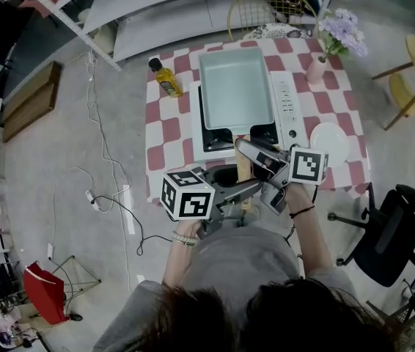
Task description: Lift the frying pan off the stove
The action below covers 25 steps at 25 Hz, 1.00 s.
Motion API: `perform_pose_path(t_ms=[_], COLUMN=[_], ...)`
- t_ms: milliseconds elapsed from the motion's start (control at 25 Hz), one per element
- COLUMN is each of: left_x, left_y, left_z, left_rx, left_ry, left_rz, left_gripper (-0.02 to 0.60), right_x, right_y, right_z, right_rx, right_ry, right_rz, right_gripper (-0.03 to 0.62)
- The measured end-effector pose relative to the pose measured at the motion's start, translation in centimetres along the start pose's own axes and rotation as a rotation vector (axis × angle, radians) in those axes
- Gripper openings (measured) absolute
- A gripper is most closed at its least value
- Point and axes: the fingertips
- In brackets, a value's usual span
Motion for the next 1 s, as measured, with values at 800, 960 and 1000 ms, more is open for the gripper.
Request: perform_pose_path(t_ms=[800, 960, 1000], left_x=[-0.7, -0.8, -0.8], left_y=[2.7, 3.3, 3.4], left_z=[2.9, 3.4, 3.6], left_rx=[0.116, 0.143, 0.148], left_ry=[-0.021, -0.024, -0.025], left_rz=[0.034, 0.040, 0.042], left_gripper=[0.204, 0.204, 0.204], right_x=[0.0, 0.3, 0.3], right_y=[1.9, 2.2, 2.3], right_z=[-4.2, -5.5, -5.7], right_rx=[-0.117, -0.121, -0.124], right_ry=[0.049, 0.084, 0.089], right_rz=[0.013, 0.022, 0.025], right_gripper=[0.209, 0.209, 0.209])
Point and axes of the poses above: the fingertips, and each gripper's own axes: x forward along the fingers, z to its right, y out of its top, and after that the axes turned 9 degrees about z, right-handed
